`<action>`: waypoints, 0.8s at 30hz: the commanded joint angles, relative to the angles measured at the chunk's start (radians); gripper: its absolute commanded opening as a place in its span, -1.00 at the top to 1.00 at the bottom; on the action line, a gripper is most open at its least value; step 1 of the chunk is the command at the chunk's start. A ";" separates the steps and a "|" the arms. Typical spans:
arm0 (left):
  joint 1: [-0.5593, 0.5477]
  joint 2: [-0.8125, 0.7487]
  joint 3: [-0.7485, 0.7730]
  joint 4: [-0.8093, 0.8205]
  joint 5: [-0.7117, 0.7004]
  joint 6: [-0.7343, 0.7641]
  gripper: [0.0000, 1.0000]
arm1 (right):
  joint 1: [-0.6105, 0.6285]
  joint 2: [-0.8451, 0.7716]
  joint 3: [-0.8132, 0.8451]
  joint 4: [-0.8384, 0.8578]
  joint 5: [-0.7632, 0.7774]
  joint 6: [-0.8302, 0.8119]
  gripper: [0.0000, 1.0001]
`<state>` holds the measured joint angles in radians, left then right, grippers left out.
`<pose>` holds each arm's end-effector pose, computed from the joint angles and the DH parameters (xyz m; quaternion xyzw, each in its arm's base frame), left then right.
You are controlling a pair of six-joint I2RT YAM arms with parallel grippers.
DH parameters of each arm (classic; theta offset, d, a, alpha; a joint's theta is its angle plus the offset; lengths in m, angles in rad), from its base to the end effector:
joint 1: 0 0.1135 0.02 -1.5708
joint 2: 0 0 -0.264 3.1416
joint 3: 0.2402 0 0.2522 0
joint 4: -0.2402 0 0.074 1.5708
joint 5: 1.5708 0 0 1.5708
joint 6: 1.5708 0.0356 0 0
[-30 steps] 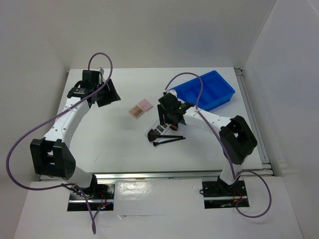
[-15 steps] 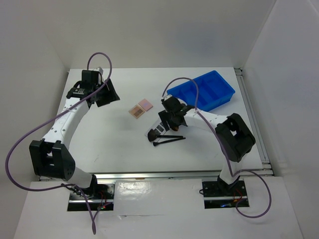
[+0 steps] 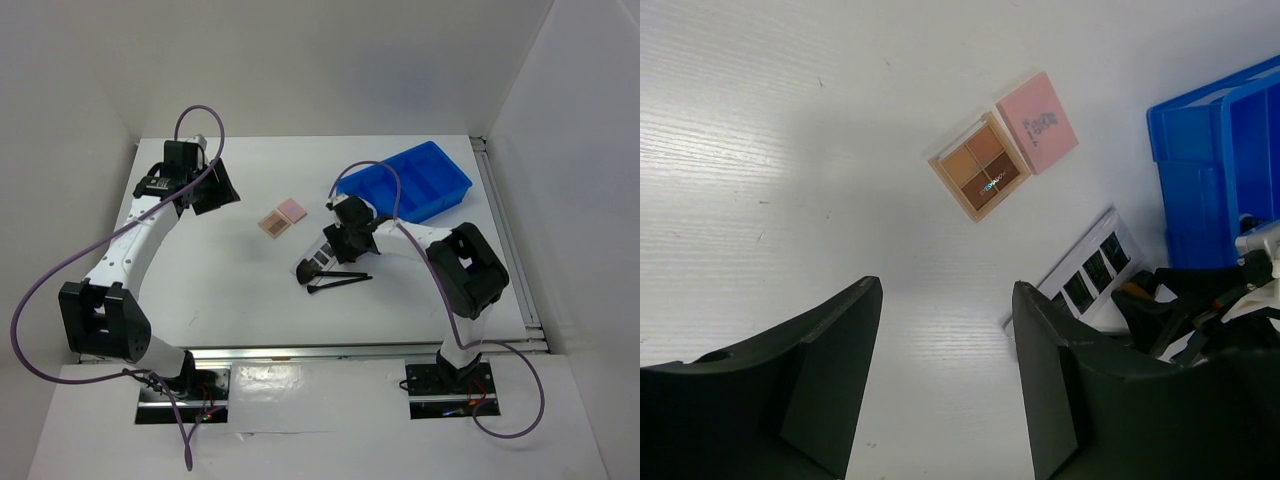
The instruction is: Organize the makeup
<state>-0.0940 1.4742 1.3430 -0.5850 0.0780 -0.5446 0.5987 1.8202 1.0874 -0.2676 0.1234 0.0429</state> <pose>0.3261 -0.0335 0.3318 -0.1874 0.8900 -0.1637 0.3820 0.3052 0.2029 0.1580 -0.2461 0.9258 0.0324 0.2851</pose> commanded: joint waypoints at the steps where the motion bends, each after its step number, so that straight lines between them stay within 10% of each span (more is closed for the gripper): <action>1: 0.002 -0.015 0.016 0.002 -0.011 0.029 -0.35 | -0.011 0.033 0.011 0.067 -0.019 -0.028 -0.36; 24: 0.002 -0.015 0.038 -0.009 -0.020 0.029 -0.35 | 0.023 -0.165 0.156 -0.102 0.038 0.075 0.13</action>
<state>-0.0940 1.4742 1.3430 -0.5869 0.0677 -0.5446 0.6106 1.7527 1.1301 -0.3294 0.1207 0.0689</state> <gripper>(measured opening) 0.679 0.456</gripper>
